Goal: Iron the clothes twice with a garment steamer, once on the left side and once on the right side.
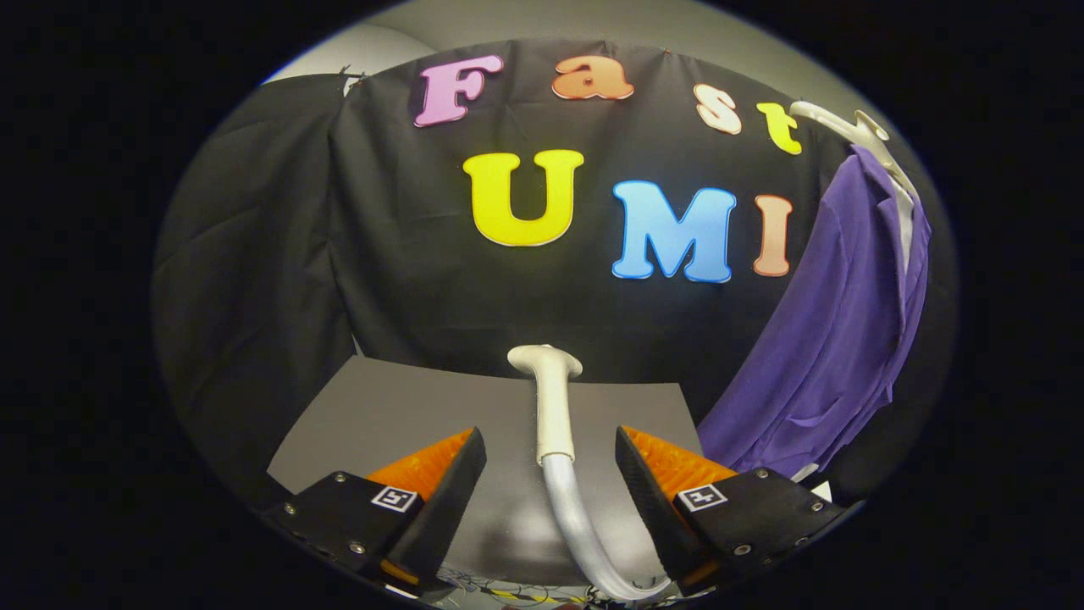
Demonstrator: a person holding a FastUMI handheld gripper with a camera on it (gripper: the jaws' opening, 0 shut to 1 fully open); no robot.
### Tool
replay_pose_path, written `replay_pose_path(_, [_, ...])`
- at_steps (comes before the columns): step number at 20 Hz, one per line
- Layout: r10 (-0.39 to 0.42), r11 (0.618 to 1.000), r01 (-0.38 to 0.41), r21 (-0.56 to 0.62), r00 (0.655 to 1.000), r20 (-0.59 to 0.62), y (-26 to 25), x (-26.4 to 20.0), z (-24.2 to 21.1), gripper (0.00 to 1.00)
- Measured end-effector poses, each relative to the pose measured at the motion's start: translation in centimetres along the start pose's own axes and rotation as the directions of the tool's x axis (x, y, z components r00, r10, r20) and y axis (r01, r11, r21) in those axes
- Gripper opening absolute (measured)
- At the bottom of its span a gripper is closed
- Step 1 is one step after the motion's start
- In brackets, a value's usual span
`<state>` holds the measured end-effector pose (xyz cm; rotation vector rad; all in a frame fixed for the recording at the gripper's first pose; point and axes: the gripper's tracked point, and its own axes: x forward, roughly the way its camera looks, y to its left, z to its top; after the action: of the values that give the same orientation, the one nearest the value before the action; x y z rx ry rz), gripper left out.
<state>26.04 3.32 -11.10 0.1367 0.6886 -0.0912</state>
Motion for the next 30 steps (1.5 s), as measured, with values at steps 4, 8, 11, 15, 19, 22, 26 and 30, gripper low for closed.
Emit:
replay_pose_path(4, [-0.023, 0.999, 0.025, 0.022, 0.998, -0.054, 0.6, 3.8, 0.7, 0.95])
replay_pose_path(8, [-0.103, 0.994, 0.108, 0.031, 0.986, -0.134, -1.3, 7.0, 0.4, 0.95])
replay_pose_path(11, [-0.093, 0.988, 0.116, 0.098, 0.973, -0.211, -1.3, 9.5, -0.4, 0.95])
replay_pose_path(15, [-0.070, 0.987, 0.110, 0.118, 0.951, -0.301, -1.4, 11.9, -1.8, 0.95])
replay_pose_path(19, [-0.021, 0.991, 0.065, 0.121, 0.941, -0.338, -0.4, 13.4, -3.1, 0.94])
replay_pose_path(22, [-0.048, 0.992, 0.084, 0.091, 0.941, -0.335, -1.0, 14.5, -3.9, 0.89])
replay_pose_path(26, [-0.084, 0.988, 0.121, 0.096, 0.941, -0.327, -1.5, 14.1, -4.4, 0.66])
replay_pose_path(30, [-0.097, 0.990, 0.122, 0.072, 0.954, -0.283, -1.2, 14.1, -4.3, 0.51])
